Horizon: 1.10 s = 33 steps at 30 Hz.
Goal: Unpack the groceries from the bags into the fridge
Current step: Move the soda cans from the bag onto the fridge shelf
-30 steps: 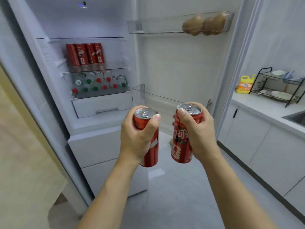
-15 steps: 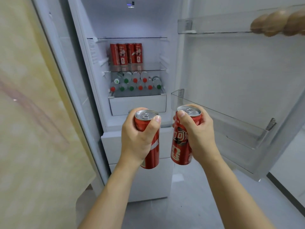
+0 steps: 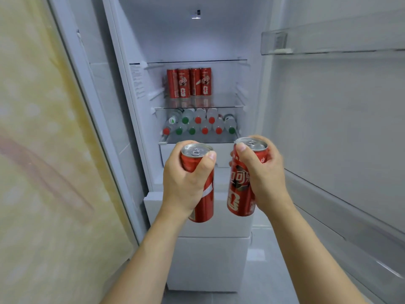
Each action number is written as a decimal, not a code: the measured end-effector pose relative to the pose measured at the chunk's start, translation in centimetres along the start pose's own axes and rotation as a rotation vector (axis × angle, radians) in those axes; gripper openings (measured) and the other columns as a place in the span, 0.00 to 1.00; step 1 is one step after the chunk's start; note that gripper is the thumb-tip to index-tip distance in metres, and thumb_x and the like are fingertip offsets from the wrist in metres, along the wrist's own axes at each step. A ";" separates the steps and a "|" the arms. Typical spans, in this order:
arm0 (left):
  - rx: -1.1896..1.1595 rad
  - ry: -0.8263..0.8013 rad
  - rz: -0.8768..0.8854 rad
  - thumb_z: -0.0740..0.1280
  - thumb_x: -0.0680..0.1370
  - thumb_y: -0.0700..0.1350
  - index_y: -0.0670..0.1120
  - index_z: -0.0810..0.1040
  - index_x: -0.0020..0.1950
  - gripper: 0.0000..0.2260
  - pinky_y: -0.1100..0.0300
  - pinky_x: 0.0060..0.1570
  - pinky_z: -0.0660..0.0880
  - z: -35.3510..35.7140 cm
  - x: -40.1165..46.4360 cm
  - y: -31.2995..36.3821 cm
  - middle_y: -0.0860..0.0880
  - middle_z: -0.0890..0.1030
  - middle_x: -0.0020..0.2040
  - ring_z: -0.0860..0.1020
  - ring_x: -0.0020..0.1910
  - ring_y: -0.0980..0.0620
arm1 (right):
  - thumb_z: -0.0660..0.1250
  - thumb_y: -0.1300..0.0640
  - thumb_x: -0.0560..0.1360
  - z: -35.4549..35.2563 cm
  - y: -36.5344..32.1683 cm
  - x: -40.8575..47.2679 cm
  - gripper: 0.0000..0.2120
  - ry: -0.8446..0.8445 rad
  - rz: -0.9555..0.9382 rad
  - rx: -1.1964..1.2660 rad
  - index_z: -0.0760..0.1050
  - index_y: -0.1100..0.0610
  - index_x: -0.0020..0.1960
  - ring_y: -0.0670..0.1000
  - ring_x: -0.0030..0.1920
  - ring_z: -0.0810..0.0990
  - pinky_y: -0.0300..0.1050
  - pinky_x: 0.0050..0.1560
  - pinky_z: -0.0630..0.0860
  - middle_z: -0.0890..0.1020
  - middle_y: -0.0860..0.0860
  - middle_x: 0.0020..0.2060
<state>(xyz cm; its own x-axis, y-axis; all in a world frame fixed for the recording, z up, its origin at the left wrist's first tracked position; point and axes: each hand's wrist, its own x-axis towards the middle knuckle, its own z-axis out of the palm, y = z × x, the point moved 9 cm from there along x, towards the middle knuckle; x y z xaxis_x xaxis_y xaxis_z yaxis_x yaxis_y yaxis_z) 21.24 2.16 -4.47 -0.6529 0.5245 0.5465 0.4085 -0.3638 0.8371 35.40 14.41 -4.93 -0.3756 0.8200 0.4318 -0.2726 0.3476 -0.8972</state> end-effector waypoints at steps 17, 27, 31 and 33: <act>-0.020 0.044 0.001 0.70 0.67 0.60 0.56 0.80 0.46 0.13 0.41 0.49 0.79 -1.8 16.2 -8.2 0.52 0.84 0.43 0.83 0.43 0.48 | 0.73 0.44 0.69 8.2 4.8 14.8 0.09 0.020 -0.060 0.000 0.76 0.41 0.47 0.51 0.45 0.85 0.52 0.49 0.82 0.85 0.49 0.45; -0.037 0.039 0.067 0.68 0.67 0.60 0.51 0.80 0.49 0.17 0.64 0.43 0.78 -1.9 26.9 -11.2 0.57 0.83 0.43 0.81 0.42 0.58 | 0.73 0.43 0.65 12.9 6.8 24.9 0.13 0.084 -0.072 0.030 0.78 0.44 0.47 0.54 0.42 0.86 0.54 0.43 0.83 0.85 0.50 0.42; -0.049 0.041 0.081 0.70 0.71 0.54 0.48 0.80 0.50 0.13 0.69 0.38 0.75 -1.2 30.4 -12.4 0.55 0.83 0.42 0.81 0.41 0.59 | 0.73 0.44 0.68 14.0 7.1 28.9 0.13 0.101 -0.109 0.005 0.78 0.47 0.50 0.51 0.43 0.85 0.45 0.42 0.81 0.84 0.49 0.43; -0.040 0.056 0.086 0.70 0.72 0.53 0.49 0.80 0.50 0.11 0.69 0.39 0.75 -0.8 31.8 -13.0 0.55 0.83 0.43 0.81 0.42 0.58 | 0.73 0.44 0.70 14.2 7.6 30.7 0.11 0.111 -0.110 0.004 0.77 0.45 0.50 0.49 0.44 0.85 0.45 0.45 0.80 0.84 0.47 0.44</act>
<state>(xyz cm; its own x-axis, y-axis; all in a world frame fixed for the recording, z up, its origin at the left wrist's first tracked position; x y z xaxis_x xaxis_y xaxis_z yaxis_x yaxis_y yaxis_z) -5.34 22.90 2.01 -0.6517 0.4461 0.6135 0.4400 -0.4365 0.7848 9.24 35.75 2.83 -0.2433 0.8221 0.5148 -0.3101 0.4370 -0.8443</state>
